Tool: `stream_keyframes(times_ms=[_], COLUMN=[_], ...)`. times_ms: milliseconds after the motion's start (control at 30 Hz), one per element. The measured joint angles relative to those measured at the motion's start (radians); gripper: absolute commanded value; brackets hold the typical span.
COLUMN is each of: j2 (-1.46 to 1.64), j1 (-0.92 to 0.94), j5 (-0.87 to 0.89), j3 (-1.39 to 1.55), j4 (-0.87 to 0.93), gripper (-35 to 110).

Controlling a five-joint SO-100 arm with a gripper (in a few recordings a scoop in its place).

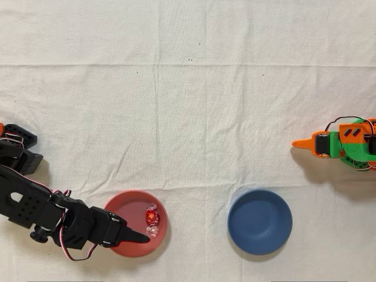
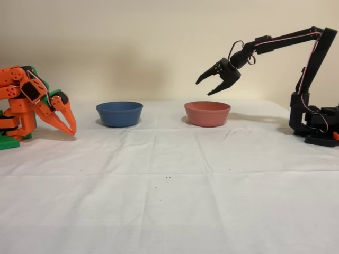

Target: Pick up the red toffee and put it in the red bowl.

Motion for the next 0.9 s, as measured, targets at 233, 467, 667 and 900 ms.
stream_keyframes(times_ms=[233,467,667,900], j2=[0.002,0.054,0.156,0.264], j1=[0.009,-0.021,-0.098,-0.156], j5=[0.0,0.006,0.012,0.04], j3=[-0.021,-0.066,-0.072,-0.084], j4=[0.048,0.132,0.189,0.264], gripper=[23,20,15,8])
